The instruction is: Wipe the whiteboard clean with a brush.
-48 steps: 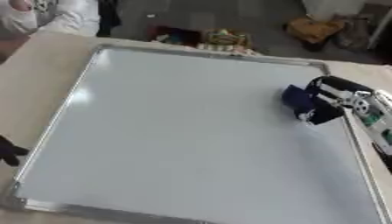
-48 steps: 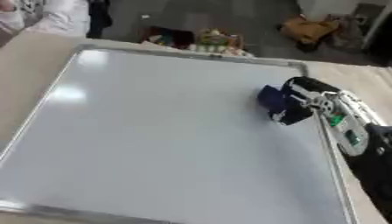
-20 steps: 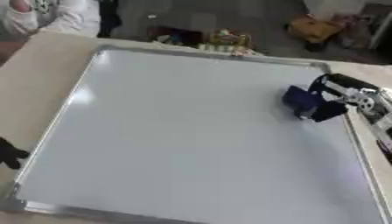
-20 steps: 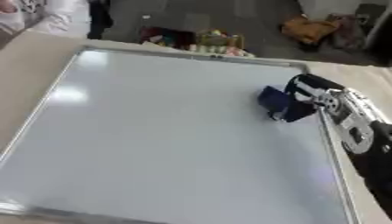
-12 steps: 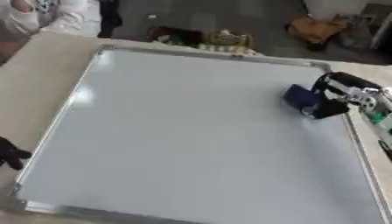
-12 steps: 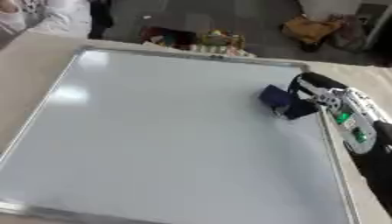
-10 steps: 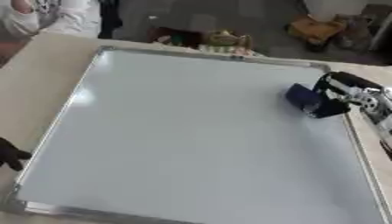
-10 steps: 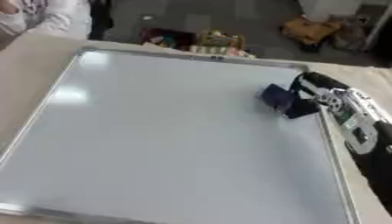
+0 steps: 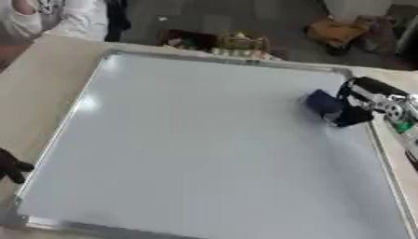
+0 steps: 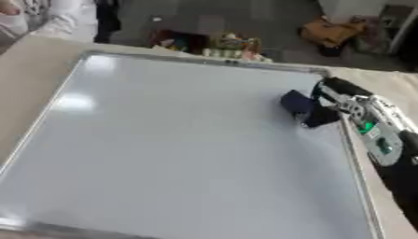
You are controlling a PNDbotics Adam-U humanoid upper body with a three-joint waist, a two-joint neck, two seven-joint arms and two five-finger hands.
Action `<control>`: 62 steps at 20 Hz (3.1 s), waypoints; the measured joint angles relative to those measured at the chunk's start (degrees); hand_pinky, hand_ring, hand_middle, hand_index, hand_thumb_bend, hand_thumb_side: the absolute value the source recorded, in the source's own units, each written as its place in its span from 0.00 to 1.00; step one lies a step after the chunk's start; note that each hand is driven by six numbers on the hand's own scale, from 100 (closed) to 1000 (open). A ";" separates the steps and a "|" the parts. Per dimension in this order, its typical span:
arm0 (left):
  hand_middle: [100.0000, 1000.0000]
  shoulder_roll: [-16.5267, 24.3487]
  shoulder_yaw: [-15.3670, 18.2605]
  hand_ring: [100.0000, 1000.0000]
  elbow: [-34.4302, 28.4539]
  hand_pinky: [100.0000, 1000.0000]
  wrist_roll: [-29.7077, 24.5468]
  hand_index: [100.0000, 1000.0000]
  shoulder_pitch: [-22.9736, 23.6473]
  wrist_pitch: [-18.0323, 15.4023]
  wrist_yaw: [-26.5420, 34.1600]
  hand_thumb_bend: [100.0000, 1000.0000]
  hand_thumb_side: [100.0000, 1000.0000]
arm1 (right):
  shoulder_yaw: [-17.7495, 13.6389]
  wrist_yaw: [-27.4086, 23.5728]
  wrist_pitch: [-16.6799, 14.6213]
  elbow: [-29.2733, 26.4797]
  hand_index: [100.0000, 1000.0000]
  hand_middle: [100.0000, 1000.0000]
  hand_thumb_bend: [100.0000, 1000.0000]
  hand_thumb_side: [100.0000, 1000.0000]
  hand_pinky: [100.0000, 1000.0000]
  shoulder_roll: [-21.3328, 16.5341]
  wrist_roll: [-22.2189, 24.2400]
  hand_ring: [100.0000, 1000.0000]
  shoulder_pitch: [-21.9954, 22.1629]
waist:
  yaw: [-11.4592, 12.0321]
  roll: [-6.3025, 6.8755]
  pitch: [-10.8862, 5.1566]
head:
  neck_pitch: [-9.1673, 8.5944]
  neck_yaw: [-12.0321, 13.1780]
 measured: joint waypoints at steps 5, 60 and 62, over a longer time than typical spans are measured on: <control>0.36 -0.38 0.00 0.29 0.00 0.52 -0.04 0.41 0.00 0.02 0.00 0.00 0.91 | 0.00 0.08 0.10 0.22 0.14 0.23 0.06 0.30 0.76 0.00 -0.23 1.00 0.00 | 0.01 0.00 0.00 | -0.01 -0.01; 0.37 -0.43 -0.12 0.29 0.30 0.52 -1.14 0.41 0.00 0.22 -0.55 0.00 0.91 | 1.11 11.73 -3.43 6.83 0.26 0.12 0.00 0.25 0.55 -0.95 1.34 0.53 -3.73 | 0.73 -0.61 0.28 | 0.22 -1.56; 0.37 -0.43 -0.18 0.29 0.32 0.53 -1.19 0.41 0.00 0.22 -0.57 0.00 0.91 | 1.11 12.45 -3.91 7.49 0.24 0.11 0.00 0.25 0.54 -0.95 1.62 0.52 -4.31 | 0.76 -0.62 0.31 | 0.00 -1.76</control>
